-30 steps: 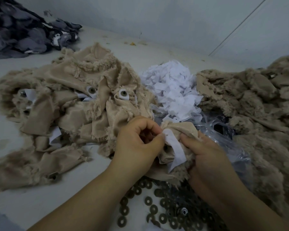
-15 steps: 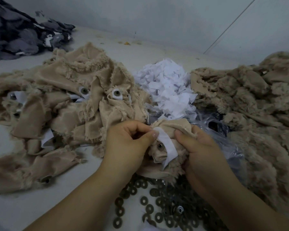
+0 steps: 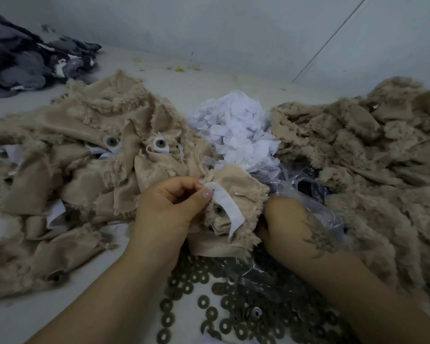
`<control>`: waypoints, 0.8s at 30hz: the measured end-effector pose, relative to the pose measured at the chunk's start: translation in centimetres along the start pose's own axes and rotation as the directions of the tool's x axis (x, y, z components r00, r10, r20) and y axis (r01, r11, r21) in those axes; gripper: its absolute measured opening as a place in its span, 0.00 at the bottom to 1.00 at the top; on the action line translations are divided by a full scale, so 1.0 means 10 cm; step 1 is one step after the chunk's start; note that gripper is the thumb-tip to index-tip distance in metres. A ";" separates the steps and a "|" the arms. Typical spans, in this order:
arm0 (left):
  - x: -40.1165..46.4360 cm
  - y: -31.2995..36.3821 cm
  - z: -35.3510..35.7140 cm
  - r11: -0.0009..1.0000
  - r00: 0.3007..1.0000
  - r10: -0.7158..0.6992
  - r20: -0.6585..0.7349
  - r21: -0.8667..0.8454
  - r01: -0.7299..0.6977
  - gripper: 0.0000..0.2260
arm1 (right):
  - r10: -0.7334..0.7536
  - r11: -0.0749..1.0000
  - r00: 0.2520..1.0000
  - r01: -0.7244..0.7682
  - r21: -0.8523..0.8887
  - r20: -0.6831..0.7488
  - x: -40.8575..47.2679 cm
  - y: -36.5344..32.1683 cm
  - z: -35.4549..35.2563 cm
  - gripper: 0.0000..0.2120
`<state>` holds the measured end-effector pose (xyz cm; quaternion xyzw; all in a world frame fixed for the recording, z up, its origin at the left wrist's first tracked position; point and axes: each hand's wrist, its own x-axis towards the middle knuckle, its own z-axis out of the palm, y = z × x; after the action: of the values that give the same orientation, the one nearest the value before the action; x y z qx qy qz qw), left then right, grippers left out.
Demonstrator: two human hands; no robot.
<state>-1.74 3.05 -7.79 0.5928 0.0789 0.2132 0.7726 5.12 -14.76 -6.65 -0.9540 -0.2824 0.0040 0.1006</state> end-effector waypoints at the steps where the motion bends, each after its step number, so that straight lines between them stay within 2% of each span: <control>1: 0.00 0.00 0.00 1.000 1.000 -0.001 -0.001 -0.001 0.001 0.03 | -0.008 1.000 1.000 0.008 0.001 -0.010 0.02 0.02 0.02 0.19; 6: -0.01 0.00 0.01 1.000 1.000 0.001 0.003 0.003 -0.001 0.05 | 0.045 0.997 0.999 -0.046 0.055 0.012 0.03 0.07 0.00 0.18; 14: -0.02 0.00 0.02 1.000 1.000 0.014 0.010 0.019 -0.014 0.07 | 0.128 0.988 0.991 -0.124 0.087 -0.046 0.00 -0.03 -0.04 0.19; 17: -0.02 0.01 0.02 1.000 1.000 0.014 0.011 0.009 -0.014 0.07 | 0.110 0.991 0.988 -0.100 0.092 -0.109 -0.02 -0.05 -0.09 0.10; 19: -0.02 0.00 0.02 1.000 1.000 0.017 0.013 0.012 -0.017 0.08 | 0.127 0.983 0.967 -0.093 0.158 -0.223 -0.02 -0.04 -0.11 0.07; 21: -0.03 0.00 0.02 1.000 1.000 0.017 0.013 0.021 -0.017 0.09 | 0.153 0.959 0.945 -0.071 0.274 -0.289 -0.03 -0.05 -0.11 0.12; 24: -0.03 0.00 0.02 0.999 1.000 0.018 0.014 0.028 -0.018 0.09 | 0.266 0.795 0.937 -0.081 0.601 -0.226 -0.03 -0.07 -0.15 0.11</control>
<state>-1.93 2.79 -7.81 0.6059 0.0715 0.2151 0.7626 4.53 -14.63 -5.01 -0.8881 -0.1591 -0.0448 0.4289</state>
